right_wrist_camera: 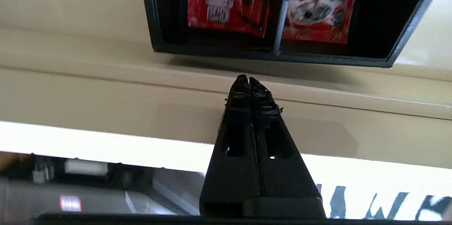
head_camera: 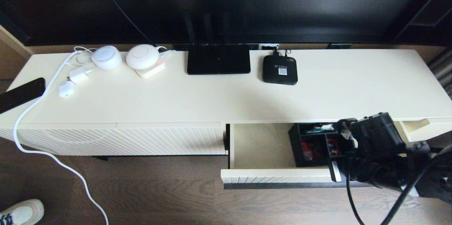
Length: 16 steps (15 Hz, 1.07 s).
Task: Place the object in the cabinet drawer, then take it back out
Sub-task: Open the drawer
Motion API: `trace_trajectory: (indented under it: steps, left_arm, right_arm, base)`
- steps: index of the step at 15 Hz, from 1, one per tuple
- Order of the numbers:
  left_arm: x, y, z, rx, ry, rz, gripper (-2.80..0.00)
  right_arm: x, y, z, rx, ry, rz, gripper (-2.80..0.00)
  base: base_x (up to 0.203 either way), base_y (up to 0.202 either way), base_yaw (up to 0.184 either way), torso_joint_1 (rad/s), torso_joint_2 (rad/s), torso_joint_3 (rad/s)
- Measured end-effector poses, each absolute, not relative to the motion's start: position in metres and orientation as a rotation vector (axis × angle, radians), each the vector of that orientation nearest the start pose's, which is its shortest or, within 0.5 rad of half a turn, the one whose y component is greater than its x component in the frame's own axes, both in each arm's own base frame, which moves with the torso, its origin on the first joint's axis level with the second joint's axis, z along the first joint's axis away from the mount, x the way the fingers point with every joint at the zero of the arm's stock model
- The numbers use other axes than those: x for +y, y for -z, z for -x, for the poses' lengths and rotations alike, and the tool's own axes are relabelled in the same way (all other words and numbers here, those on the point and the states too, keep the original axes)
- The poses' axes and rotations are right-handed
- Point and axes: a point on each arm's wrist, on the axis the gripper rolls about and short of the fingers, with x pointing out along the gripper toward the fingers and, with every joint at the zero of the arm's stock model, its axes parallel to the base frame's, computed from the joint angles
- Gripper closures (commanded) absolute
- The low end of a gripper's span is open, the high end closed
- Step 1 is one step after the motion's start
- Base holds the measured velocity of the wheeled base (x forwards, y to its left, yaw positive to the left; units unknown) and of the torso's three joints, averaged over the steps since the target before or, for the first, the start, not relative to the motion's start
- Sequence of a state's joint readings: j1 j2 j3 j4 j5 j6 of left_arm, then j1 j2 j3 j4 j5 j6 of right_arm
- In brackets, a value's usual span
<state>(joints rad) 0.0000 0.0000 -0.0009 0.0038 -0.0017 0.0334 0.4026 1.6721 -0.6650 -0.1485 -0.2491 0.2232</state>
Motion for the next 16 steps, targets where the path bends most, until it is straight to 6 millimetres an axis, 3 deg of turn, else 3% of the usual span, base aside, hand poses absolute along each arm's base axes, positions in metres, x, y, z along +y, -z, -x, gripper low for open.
trace_trajectory:
  steps: [10, 16]
  left_arm:
    - [0.0, -0.075, 0.023, 0.003, 0.002, -0.034, 0.0]
    - [0.0, -0.075, 0.023, 0.003, 0.002, -0.034, 0.0]
  right_arm:
    - [0.093, -0.093, -0.187, 0.919, -0.08, 0.069, 0.0]
    - [0.094, -0.086, -0.173, 0.951, -0.097, 0.081, 0.0]
  base:
    - [0.0, 0.0, 0.0, 0.0, 0.0, 0.0]
    - [0.0, 0.0, 0.0, 0.0, 0.0, 0.0]
